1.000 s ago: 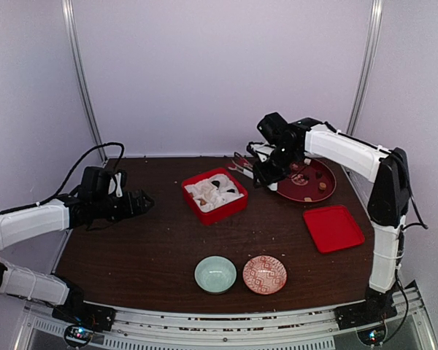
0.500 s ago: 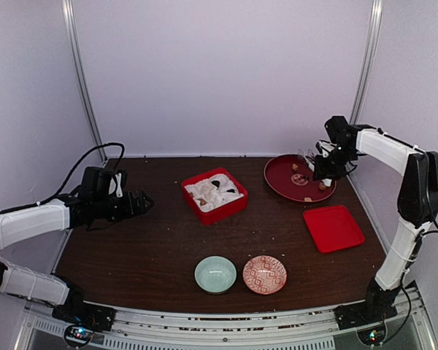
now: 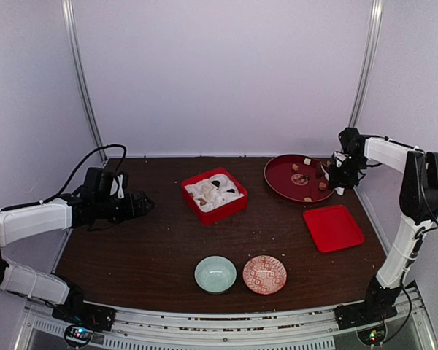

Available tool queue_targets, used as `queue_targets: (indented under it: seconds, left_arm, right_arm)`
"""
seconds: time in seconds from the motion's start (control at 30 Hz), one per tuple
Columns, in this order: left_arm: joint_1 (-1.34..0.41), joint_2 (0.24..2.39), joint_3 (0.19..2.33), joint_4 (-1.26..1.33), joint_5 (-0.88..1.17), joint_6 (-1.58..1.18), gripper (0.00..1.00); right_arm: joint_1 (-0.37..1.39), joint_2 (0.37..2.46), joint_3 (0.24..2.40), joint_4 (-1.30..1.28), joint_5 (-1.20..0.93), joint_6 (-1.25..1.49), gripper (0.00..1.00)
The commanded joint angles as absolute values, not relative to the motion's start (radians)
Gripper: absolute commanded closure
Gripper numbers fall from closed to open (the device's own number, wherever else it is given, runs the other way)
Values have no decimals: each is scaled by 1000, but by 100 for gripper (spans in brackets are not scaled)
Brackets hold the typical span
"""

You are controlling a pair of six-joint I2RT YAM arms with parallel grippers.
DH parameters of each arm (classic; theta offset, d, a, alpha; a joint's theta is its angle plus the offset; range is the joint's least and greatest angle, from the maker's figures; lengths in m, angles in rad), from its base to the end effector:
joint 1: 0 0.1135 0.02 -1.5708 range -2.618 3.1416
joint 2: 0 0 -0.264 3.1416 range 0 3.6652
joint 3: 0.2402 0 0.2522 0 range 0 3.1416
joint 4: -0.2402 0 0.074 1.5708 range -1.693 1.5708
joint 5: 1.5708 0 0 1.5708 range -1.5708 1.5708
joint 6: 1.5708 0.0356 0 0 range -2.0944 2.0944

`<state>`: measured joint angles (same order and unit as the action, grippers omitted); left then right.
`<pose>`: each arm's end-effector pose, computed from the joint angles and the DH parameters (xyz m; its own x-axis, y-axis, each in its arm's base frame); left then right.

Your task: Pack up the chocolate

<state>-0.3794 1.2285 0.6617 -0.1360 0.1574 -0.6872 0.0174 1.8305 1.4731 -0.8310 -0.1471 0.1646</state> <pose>0.2335 -0.0991 0.2107 -0.7666 -0.3688 -0.5256 -0.0122 0.8268 -0.5624 0.3789 0.0118 0.2378 -0.9269 0.1460 -0.3458 0.0811 0.9774 0.1953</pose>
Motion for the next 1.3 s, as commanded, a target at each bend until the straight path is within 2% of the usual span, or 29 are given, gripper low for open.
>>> queue_targets:
  seconds: [0.0,0.77,1.1,1.27]
  left_arm:
    - [-372,1227,690,-112,154,-686,2]
    - [-373,1243,699,-115,146,-684,2]
    - [-373,1261,713,-115,149,-680,2]
    - [-372,1262,716,-111,152,-679,2]
  right_arm:
    - [11,1876,1501,-804,-100,160,65]
    - [-5,2081,1696,-849,-93,156,65]
    - [-11,2083,1682,-855,-159,157,72]
    - [-9,2032,1604,-827,-211,151,77]
